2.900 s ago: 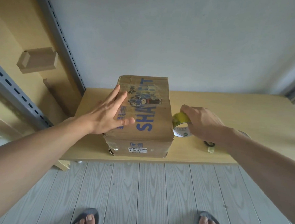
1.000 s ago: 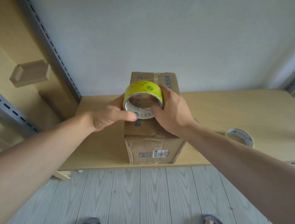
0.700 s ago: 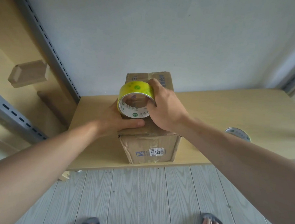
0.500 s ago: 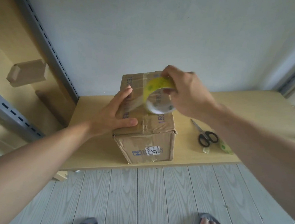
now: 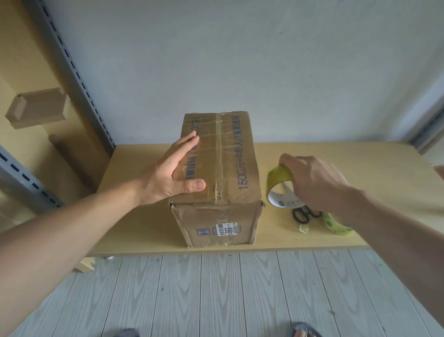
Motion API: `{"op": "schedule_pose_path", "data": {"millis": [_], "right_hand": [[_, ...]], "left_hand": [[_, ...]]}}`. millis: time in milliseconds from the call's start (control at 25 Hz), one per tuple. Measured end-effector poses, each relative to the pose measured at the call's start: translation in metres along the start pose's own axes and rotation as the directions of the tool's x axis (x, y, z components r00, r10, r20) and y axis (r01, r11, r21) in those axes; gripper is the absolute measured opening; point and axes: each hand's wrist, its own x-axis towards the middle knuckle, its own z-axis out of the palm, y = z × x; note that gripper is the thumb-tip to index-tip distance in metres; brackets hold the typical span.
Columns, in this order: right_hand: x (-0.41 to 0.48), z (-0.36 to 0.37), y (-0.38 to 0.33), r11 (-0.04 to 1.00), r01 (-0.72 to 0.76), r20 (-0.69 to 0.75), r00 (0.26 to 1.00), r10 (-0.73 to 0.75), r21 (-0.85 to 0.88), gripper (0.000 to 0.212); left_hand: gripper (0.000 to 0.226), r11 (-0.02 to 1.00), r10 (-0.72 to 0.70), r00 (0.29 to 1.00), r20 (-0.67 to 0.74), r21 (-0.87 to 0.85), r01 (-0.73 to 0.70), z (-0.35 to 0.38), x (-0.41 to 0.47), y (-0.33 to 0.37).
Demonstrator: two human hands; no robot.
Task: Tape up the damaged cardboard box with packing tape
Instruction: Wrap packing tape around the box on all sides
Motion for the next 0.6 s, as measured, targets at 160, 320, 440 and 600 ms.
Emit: {"op": "schedule_pose_path", "data": {"millis": [160,320,440,600], "right_hand": [[-0.002,0.036,-0.008,0.987,-0.076,0.086,0.994,0.064,0.144,0.031],[0.002,0.04,-0.006,0.967,-0.043,0.047,0.998,0.032,0.252,0.036],[0.003,0.041,-0.014,0.937,-0.036,-0.003,0.999,0.04,0.347,0.033],[0.016,0.022,-0.042,0.834,-0.08,-0.089,0.984,0.153,0.546,0.028]], "left_hand": [[0.108,0.949,-0.108,0.994,0.024,0.3,0.096,-0.001,0.009,0.031],[0.081,0.857,-0.274,0.914,-0.299,0.356,0.373,0.043,0.037,0.059],[0.074,0.851,-0.31,0.896,-0.317,0.327,0.41,0.049,0.04,0.053],[0.079,0.91,-0.313,0.884,-0.348,0.156,0.383,0.006,0.016,0.008]]}}
